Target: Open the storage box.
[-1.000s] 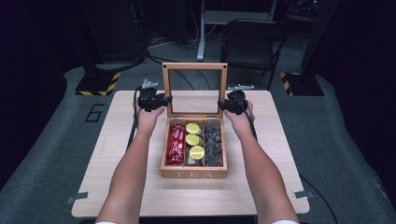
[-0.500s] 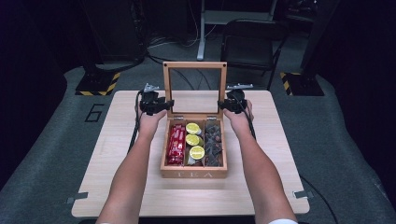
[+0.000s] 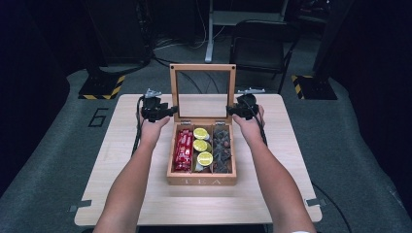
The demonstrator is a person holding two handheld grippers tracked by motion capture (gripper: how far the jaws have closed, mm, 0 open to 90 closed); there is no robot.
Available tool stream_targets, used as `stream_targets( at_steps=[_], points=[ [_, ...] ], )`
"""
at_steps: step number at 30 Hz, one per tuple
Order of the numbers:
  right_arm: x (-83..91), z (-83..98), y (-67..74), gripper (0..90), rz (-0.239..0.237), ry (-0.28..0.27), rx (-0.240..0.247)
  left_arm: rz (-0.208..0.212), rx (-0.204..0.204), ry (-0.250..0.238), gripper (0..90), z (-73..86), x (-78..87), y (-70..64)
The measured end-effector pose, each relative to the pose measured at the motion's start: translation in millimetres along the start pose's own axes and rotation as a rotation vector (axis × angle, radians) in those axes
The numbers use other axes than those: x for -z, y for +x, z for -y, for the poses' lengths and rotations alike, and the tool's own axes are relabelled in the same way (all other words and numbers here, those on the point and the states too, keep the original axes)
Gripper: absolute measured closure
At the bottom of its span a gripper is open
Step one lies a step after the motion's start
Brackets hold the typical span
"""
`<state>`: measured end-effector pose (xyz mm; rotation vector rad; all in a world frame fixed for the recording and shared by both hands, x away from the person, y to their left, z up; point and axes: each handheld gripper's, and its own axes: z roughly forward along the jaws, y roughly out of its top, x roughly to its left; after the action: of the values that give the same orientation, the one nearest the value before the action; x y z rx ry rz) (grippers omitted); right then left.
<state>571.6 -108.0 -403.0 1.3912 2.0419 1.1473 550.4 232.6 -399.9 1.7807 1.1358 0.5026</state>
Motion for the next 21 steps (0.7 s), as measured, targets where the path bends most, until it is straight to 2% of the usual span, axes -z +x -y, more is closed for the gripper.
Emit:
stream_targets(
  at_steps=[2,3,7,10,16,21],
  points=[
    [4.5,0.7,1.4,45.6,-0.005,0.009,0.018,0.006,0.010,-0.015,47.8,-1.8,3.7,-6.0],
    [9.4,1.1,2.4,45.4,-0.020,0.002,0.032,0.006,0.001,-0.016,47.6,-2.5,5.0,-6.4],
    [23.6,1.2,5.3,43.9,-0.063,-0.021,0.033,0.019,-0.005,-0.030,46.4,-6.7,15.4,-9.7],
    [35.1,2.0,8.7,43.2,-0.087,-0.030,0.047,0.026,-0.023,-0.020,46.0,-8.2,25.6,-8.7],
    [53.5,8.0,16.2,43.2,-0.123,-0.027,0.112,0.039,-0.044,-0.015,46.0,-9.1,40.1,-11.6],
    [63.6,12.1,21.0,43.2,-0.132,-0.018,0.164,0.068,-0.072,-0.013,46.0,-10.9,53.3,-17.1]
  ],
)
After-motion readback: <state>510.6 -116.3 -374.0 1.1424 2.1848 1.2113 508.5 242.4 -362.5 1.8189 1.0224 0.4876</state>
